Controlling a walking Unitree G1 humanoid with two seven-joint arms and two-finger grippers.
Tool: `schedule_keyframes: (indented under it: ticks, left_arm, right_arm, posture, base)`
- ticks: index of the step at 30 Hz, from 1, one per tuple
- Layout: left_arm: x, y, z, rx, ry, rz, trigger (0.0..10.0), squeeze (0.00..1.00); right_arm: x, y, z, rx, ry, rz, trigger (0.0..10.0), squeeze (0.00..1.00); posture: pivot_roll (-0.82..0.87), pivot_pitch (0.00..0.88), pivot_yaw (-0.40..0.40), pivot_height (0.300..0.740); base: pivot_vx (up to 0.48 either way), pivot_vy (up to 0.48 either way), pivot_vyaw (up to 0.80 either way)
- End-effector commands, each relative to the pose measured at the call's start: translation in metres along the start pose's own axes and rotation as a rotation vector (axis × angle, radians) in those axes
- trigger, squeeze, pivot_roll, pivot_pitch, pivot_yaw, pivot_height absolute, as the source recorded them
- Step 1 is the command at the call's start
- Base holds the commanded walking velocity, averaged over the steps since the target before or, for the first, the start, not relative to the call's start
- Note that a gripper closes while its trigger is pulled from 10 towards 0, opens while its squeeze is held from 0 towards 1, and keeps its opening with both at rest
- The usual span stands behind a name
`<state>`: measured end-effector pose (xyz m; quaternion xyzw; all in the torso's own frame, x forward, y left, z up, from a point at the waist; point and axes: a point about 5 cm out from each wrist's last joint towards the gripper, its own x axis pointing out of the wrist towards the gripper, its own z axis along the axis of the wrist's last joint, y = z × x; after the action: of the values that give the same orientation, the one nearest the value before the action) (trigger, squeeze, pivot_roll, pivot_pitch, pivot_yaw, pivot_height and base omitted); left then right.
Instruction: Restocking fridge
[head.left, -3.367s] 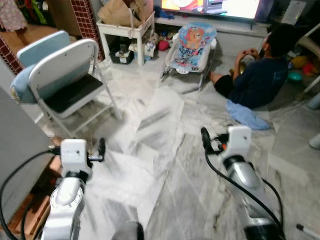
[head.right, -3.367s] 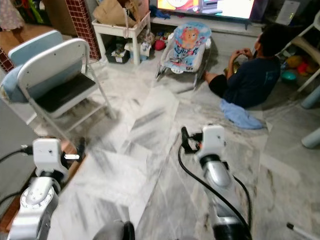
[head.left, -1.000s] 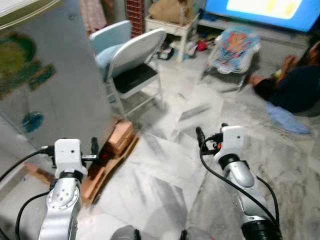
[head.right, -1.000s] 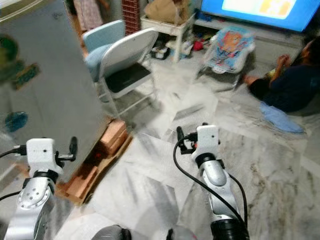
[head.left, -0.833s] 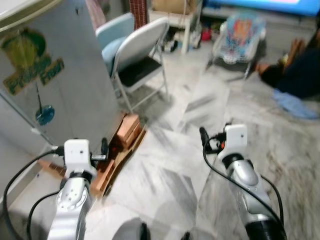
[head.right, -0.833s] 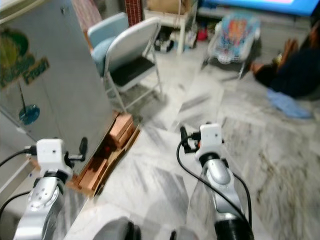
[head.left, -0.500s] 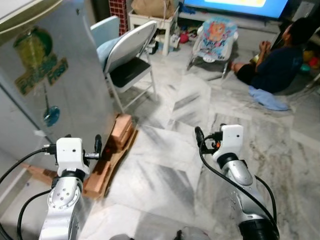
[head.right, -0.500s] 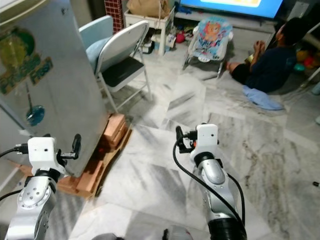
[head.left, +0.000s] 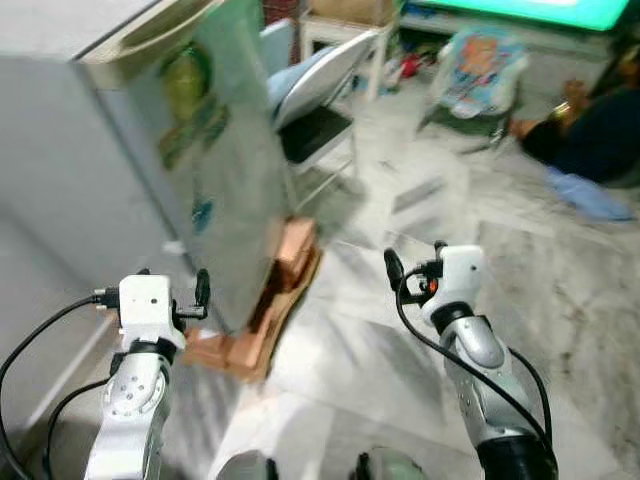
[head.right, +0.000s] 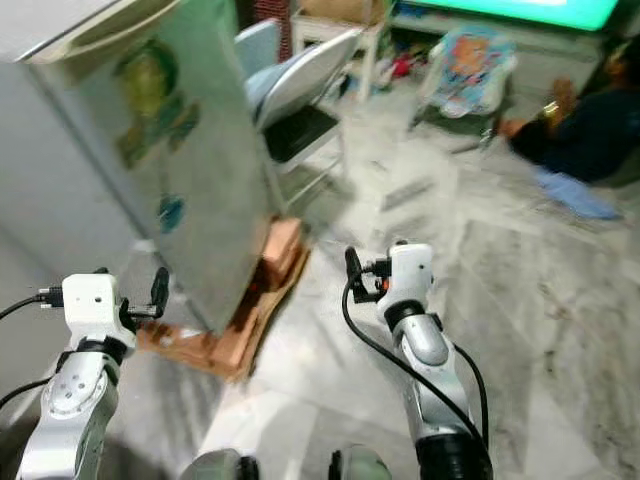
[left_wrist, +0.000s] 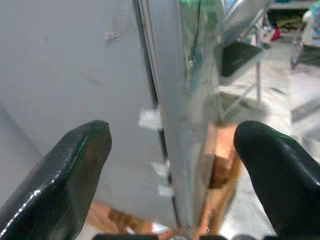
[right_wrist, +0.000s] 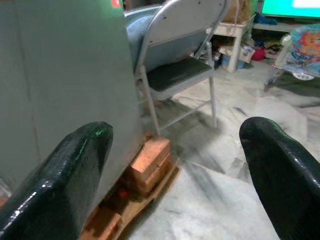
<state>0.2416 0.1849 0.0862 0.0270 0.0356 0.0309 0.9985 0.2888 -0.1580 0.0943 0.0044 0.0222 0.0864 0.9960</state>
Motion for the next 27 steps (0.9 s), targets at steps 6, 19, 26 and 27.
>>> schedule_keyframes:
  ticks: [6, 19, 26, 27]
  left_arm:
    - [0.000, -0.002, 0.001, 0.021, -0.006, -0.005, 10.0, 0.00]
    - [0.002, -0.005, 0.006, 0.019, -0.033, -0.015, 10.0, 0.00]
    - [0.011, -0.003, 0.015, -0.020, -0.056, 0.004, 10.0, 0.00]
    - [0.011, -0.003, 0.014, -0.015, -0.056, 0.002, 10.0, 0.00]
  right_arm:
    - [-0.002, -0.005, 0.001, -0.001, 0.008, -0.012, 10.0, 0.00]
    - [-0.004, -0.001, 0.000, -0.004, 0.003, 0.015, 10.0, 0.00]
    - [-0.001, -0.004, 0.003, 0.020, -0.002, -0.020, 10.0, 0.00]
    - [-0.002, -0.004, 0.002, 0.014, 0.001, -0.018, 10.0, 0.00]
  posture:
    - [-0.04, 0.110, -0.007, 0.740]
    - [-0.04, 0.122, -0.001, 0.740]
    - [-0.04, 0.126, 0.013, 0.740]
    - [-0.04, 0.126, 0.013, 0.740]
  base:
    - [0.000, 0.000, -0.80]
    - [0.000, 0.000, -0.28]
    - [0.000, 0.000, -0.34]
    - [0.000, 0.000, -0.80]
